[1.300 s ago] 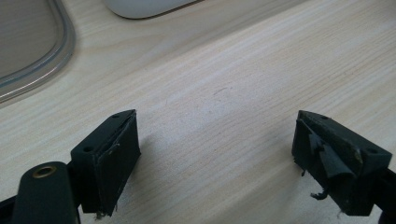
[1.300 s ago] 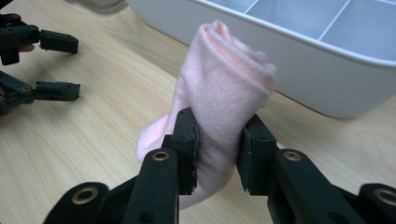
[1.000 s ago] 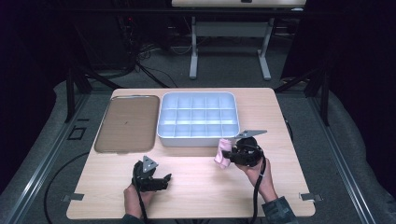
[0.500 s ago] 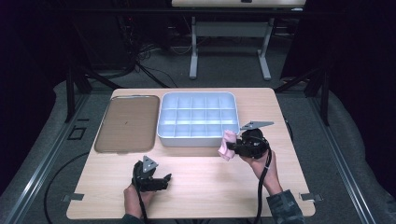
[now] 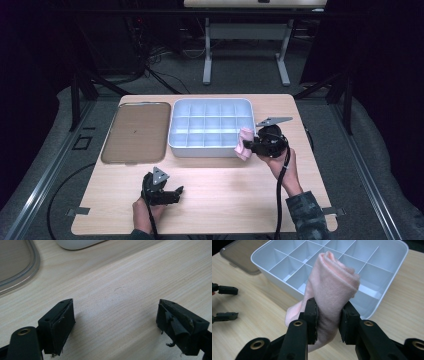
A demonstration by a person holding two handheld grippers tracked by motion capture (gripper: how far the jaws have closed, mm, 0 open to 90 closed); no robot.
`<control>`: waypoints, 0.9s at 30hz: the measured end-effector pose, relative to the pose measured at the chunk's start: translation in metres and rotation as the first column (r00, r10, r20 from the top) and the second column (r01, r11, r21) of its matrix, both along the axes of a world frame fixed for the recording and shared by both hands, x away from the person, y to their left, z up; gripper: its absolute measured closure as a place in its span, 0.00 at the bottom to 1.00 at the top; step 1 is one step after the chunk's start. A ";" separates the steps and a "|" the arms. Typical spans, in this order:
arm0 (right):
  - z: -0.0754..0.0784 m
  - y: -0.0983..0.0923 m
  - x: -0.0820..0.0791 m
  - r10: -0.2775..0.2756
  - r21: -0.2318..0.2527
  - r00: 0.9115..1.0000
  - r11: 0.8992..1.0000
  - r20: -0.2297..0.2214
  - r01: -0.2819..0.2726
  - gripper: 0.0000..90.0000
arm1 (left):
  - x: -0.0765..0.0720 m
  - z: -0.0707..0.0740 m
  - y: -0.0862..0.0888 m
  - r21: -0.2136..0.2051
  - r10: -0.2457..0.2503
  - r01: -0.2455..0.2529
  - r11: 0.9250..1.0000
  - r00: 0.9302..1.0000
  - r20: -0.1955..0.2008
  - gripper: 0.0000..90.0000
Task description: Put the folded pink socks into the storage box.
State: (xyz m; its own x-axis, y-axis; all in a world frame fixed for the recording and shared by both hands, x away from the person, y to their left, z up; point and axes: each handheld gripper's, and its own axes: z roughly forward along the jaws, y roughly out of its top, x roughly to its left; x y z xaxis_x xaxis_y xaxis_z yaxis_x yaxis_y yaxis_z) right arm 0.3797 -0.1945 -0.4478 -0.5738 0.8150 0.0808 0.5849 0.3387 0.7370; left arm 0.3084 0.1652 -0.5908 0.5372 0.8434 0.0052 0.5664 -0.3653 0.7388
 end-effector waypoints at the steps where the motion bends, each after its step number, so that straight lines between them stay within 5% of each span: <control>1: 0.001 0.000 0.001 -0.004 -0.002 1.000 1.000 0.004 0.004 0.79 | 0.000 0.000 0.000 -0.001 0.000 0.000 1.000 1.000 0.000 0.17; 27: -0.001 0.000 0.046 -0.055 -0.071 0.998 0.996 0.013 0.056 0.79 | 0.001 0.000 -0.001 -0.001 -0.007 0.007 1.000 1.000 0.003 0.17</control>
